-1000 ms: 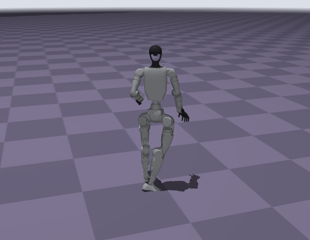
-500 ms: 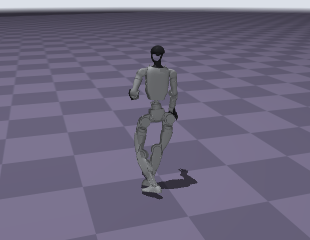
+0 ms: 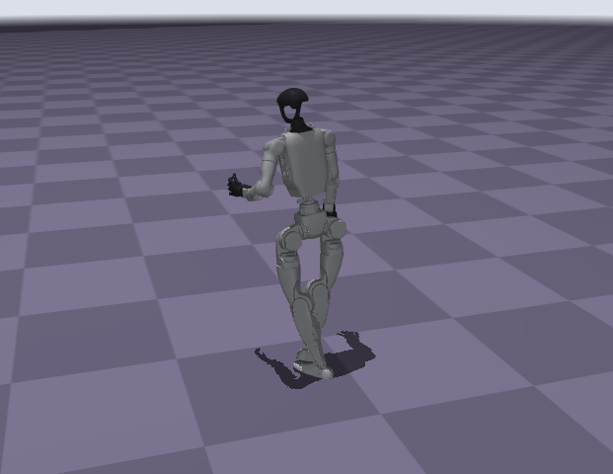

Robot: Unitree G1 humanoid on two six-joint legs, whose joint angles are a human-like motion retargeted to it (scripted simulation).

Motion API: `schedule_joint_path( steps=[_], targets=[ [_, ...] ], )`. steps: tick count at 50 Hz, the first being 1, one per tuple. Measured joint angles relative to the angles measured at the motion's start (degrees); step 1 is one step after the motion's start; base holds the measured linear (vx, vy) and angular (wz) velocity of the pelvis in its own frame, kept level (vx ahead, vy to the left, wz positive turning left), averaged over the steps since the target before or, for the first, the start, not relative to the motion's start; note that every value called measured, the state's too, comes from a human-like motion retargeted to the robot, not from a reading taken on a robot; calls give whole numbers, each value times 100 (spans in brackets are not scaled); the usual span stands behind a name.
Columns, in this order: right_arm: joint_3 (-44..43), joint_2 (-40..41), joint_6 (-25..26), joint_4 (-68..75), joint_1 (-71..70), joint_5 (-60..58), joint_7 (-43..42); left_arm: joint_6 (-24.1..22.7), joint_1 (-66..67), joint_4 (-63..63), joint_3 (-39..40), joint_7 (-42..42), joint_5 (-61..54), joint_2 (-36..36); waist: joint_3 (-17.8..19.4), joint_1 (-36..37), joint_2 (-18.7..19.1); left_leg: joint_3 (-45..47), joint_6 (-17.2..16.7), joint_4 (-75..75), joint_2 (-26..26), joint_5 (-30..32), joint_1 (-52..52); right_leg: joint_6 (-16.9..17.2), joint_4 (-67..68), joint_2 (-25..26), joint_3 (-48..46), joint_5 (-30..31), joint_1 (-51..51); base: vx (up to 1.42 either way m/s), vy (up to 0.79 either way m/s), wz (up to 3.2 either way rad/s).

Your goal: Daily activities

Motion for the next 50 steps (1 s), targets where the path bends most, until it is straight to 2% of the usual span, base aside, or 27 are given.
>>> schedule_joint_path(
  steps=[5, 7, 14, 20, 24, 30, 36, 43, 50],
  targets=[
    [-97, 33, 5, -212, 93, -133, 151, -89, -50, -263, 257, -167, 424, 424, 163, -52, -142, -318, 38, -196, -90, 50, 40, 25, 6, -284, 21, 419, -37, -18, 10, 78],
    [-135, 55, 10, -301, 141, -144, 205, -152, -137, -493, 375, -206, 604, 655, 221, -89, -263, -469, 42, -271, -183, 96, 37, 145, 10, -501, 75, 463, -107, -22, 7, 96],
    [-223, 188, 5, -579, 372, -43, 308, -517, -836, -1636, 919, 98, 1333, 1695, 329, -19, -916, -598, 13, -407, -658, 283, -8, 1084, 45, -1460, 1521, 137, -524, -22, 3, 50],
    [-187, 380, -96, -753, 539, 212, 366, -860, -1979, -2635, 1359, 1132, 2225, 2617, 386, 8, -1524, -704, -39, -355, -923, 399, -162, 2019, 476, -2279, 3115, -553, -955, -16, 0, 40],
    [-85, 450, -202, -802, 627, 392, 423, -948, -2809, -3109, 1455, 1843, 2797, 2996, 387, -57, -1788, -737, -75, -246, -924, 431, -273, 2288, 969, -2625, 3803, -1064, -1189, -10, 0, 26],
    [60, 495, -341, -840, 633, 648, 478, -906, -3851, -3479, 1265, 2678, 3372, 3253, 414, -201, -2080, -771, -66, -86, -866, 429, -443, 2383, 1736, -2898, 4416, -1723, -1501, -4, 0, 9],
    [117, 562, -410, -828, 616, 812, 490, -902, -4372, -3501, 959, 2995, 3514, 3281, 451, -285, -2300, -807, -68, -77, -849, 481, -552, 2336, 2429, -3036, 4813, -2289, -1756, 0, 0, 0],
    [106, 622, -430, -872, 638, 820, 357, -977, -4300, -3395, 877, 3032, 3348, 3219, 492, -358, -2410, -844, -90, -259, -904, 608, -533, 2229, 3027, -3052, 5253, -2819, -1883, 1, -3, 1],
    [-34, 566, -359, -1028, 717, 671, -119, -1126, -3730, -3339, 1074, 3064, 2945, 2910, 477, -426, -2276, -885, -120, -508, -962, 749, -414, 2142, 3100, -2858, 5620, -3219, -1778, 4, -8, 1]
  ],
)
